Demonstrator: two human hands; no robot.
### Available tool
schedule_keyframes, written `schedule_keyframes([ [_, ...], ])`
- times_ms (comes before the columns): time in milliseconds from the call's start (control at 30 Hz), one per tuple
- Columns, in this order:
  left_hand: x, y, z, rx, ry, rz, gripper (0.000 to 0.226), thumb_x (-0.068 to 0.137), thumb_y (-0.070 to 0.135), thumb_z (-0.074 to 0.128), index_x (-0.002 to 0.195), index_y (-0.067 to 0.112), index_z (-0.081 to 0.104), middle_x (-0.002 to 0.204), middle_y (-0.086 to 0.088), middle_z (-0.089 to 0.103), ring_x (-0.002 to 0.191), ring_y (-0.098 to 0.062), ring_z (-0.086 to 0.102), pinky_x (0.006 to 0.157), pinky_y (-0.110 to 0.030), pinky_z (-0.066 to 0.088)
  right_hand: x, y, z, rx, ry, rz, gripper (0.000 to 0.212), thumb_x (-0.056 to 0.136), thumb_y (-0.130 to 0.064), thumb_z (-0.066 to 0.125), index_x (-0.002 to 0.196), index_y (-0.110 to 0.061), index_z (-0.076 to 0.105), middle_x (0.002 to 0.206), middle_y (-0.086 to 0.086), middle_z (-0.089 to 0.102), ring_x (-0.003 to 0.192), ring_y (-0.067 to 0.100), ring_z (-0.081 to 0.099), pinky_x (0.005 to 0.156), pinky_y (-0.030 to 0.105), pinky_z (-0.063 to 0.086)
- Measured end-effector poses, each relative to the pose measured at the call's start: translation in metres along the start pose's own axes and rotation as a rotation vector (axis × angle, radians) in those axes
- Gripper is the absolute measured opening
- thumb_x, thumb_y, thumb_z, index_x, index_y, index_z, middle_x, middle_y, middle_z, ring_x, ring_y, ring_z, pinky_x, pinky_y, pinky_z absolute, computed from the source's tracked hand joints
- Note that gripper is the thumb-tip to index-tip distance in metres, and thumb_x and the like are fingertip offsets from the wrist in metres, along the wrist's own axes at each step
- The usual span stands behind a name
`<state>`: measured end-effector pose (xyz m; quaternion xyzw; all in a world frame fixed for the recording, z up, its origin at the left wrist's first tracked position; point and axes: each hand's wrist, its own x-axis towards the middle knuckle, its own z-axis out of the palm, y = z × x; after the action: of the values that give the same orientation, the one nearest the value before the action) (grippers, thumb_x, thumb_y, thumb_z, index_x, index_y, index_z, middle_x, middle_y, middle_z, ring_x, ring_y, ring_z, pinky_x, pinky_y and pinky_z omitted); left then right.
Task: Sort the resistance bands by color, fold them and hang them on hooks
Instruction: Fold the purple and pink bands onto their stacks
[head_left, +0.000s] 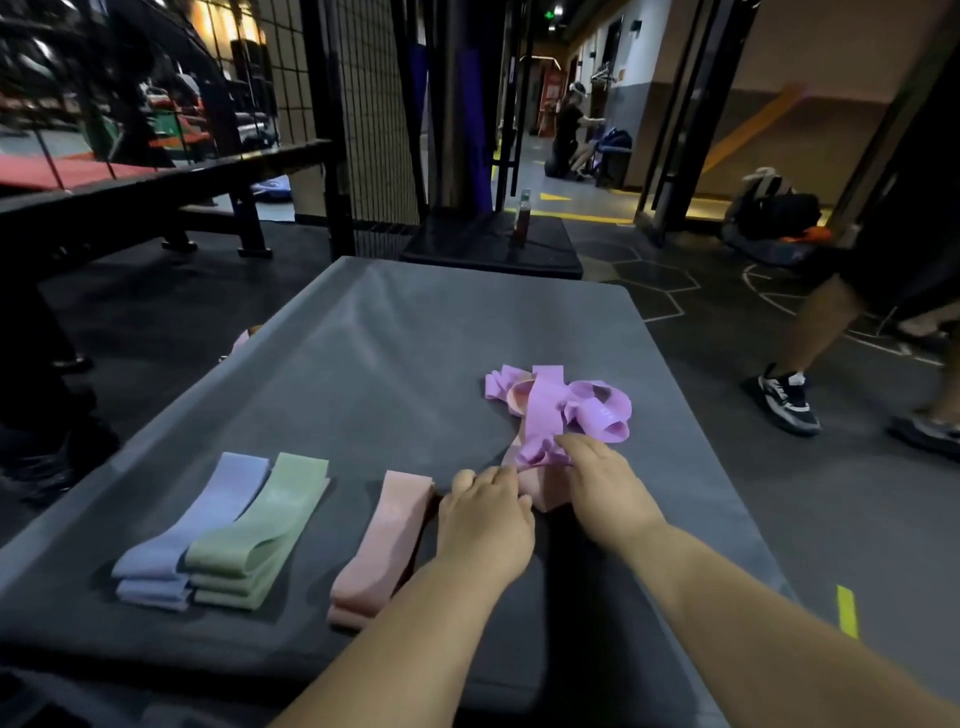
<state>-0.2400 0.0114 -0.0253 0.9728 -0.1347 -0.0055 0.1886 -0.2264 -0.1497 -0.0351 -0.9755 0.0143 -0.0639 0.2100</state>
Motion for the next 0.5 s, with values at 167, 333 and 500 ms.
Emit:
schedule_keyframes([
  [167,0.016,0.009,0.013,-0.043,-0.016,-0.035,0.045,0.101,0.032,0.035,0.144,0.019,0.032,0.141,0.003,0.046,0.124,-0.023,0.036,0.097,-0.036,0.034,0.016,0.002,0.003,0.026,-0.063,0.079,0.046,0.1,-0.021,0.037,0.145,-0.029,0.042,0.147,-0.004,0.045,0.131,0.024,0.042,0.104,0.038,0.037],
  [333,0.021,0.016,0.017,-0.051,-0.041,-0.07,0.035,0.102,0.038,0.029,0.129,0.021,0.044,0.136,0.003,0.05,0.123,-0.023,0.037,0.095,-0.037,0.033,0.02,0.008,0.004,0.129,-0.007,0.028,0.02,0.092,-0.02,0.051,0.08,-0.021,0.067,0.081,0.0,0.064,0.077,0.023,0.056,0.058,0.029,0.037],
  [500,0.02,0.015,0.01,-0.199,-0.118,-0.133,0.05,0.101,0.053,0.023,0.137,0.025,0.044,0.143,0.001,0.049,0.132,-0.025,0.032,0.102,-0.039,0.032,0.008,0.009,-0.013,0.234,0.107,0.105,0.018,0.093,-0.021,0.055,0.08,-0.013,0.065,0.084,0.003,0.062,0.078,0.024,0.055,0.06,0.027,0.041],
])
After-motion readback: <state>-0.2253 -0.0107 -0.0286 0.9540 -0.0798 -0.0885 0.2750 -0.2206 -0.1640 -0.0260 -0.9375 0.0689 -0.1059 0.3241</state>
